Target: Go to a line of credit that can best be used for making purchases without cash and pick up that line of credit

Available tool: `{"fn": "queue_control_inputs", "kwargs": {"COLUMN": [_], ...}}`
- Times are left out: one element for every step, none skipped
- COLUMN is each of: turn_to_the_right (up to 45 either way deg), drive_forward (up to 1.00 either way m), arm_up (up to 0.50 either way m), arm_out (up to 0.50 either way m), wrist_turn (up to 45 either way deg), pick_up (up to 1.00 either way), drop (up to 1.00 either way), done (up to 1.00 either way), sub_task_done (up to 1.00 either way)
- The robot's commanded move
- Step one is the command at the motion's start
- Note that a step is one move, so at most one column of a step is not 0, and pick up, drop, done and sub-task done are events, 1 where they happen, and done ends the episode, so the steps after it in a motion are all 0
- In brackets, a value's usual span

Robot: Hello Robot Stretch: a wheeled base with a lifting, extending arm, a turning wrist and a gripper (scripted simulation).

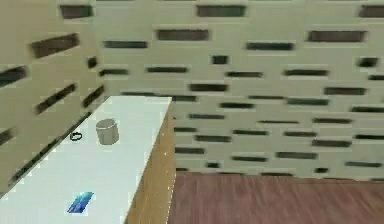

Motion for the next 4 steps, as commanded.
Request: {"fn": "queue_control_inputs", "kwargs": {"turn_to_the_right": [0.0, -45.0, -45.0, -45.0], "drive_forward": [0.35, 0.00, 0.00, 0.00], "arm_up": [0.00, 0.00, 0.00, 0.00], "arm_out": [0.00, 0.00, 0.00, 0.00], "wrist_turn": [0.0, 0.0, 0.0, 0.0], "pick_up": [0.00, 0.00, 0.00, 0.00], "drop": [0.00, 0.00, 0.00, 0.00], "done": [0.00, 0.00, 0.00, 0.00], "sub_task_done": [0.00, 0.00, 0.00, 0.00]}}
